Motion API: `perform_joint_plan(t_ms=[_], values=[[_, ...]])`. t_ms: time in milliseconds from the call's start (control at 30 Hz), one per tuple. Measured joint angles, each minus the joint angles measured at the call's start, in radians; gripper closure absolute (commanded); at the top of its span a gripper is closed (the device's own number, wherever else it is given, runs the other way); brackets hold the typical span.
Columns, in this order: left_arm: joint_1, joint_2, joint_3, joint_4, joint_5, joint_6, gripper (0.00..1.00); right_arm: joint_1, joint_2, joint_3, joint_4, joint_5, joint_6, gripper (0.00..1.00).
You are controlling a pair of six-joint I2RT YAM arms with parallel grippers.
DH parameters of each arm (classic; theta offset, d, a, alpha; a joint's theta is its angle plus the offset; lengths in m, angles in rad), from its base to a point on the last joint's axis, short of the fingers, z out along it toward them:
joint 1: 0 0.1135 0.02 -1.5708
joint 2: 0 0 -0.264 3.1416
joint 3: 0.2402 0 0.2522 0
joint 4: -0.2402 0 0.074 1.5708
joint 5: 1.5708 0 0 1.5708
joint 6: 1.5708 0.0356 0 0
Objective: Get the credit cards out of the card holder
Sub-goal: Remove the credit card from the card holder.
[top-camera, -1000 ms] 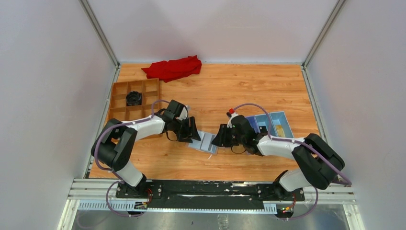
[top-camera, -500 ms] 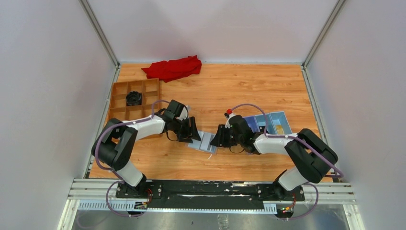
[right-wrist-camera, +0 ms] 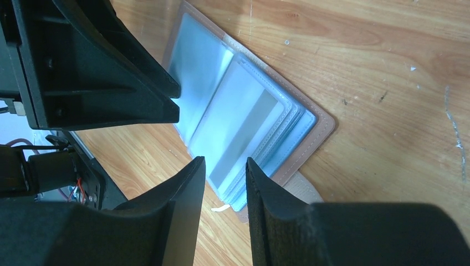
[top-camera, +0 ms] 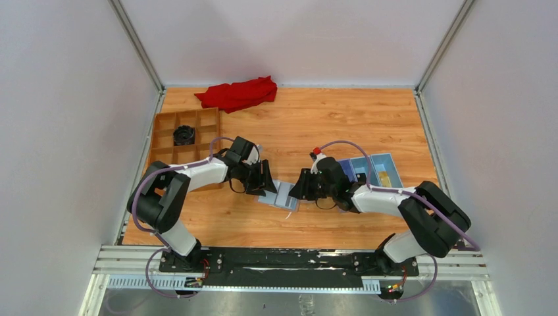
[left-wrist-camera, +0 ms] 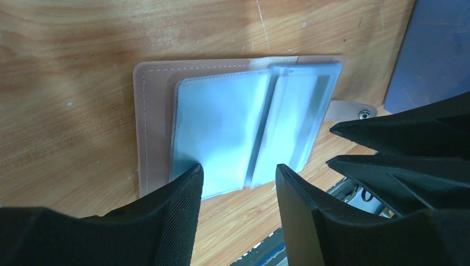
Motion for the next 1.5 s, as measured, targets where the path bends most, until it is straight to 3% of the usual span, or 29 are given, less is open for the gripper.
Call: perform_joint_plan(t_ms=[1167, 1500], values=[[0.0, -0.006, 0.0, -0.003, -0.002, 0.0, 0.44, 0.032, 0.098, 0.078, 0.043, -0.073, 0.006, 0.64], [0.051, -0.149, 0.009, -0.07, -0.011, 0.001, 0.43, 0.056, 0.17, 0.157, 0.042, -0.102, 0.005, 0.64]])
